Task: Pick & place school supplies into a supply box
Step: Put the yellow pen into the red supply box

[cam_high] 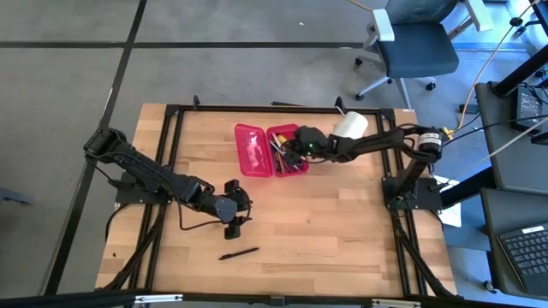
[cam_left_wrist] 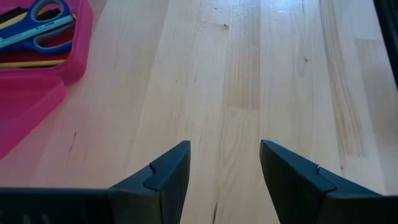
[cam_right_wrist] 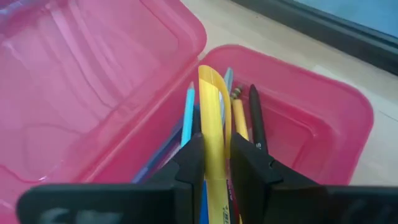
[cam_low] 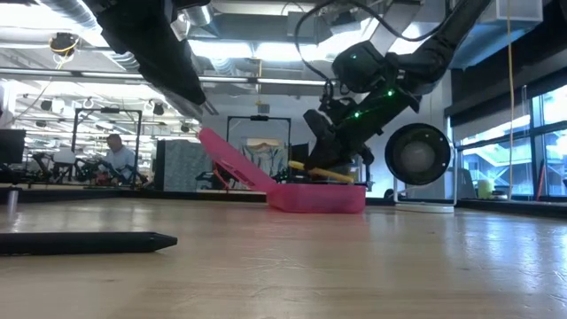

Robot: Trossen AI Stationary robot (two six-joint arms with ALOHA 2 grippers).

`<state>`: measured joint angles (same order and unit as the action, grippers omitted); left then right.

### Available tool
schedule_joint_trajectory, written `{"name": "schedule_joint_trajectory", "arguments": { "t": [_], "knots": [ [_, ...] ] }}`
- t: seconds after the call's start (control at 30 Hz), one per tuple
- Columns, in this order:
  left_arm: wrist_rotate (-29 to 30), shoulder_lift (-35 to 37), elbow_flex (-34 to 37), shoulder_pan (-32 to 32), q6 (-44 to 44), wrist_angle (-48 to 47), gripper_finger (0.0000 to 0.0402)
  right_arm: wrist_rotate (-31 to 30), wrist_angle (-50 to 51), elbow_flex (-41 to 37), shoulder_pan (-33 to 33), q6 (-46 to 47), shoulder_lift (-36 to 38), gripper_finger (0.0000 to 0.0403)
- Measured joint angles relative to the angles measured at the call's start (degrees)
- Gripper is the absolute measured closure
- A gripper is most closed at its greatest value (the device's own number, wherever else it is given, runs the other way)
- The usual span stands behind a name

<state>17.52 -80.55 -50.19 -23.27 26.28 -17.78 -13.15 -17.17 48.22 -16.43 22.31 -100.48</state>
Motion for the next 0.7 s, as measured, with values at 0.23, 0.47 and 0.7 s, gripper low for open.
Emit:
{"name": "schedule_joint_trajectory", "arguments": {
  "t": [0.23,0.47,0.7],
  "knots": [
    [0.00,0.00,0.00,0.00,-0.01,0.00,0.0217,-0.76,-3.23,-0.02,0.25,-0.02,-4.54,0.0333],
    [0.00,0.00,0.00,0.00,-0.02,0.00,0.0217,-0.76,-4.45,0.00,0.25,-0.01,-6.43,0.0333],
    [-1.42,0.00,0.00,0.00,0.07,-0.02,0.0217,-0.76,-4.48,0.00,0.25,-0.09,-6.43,0.0325]
  ]
}}
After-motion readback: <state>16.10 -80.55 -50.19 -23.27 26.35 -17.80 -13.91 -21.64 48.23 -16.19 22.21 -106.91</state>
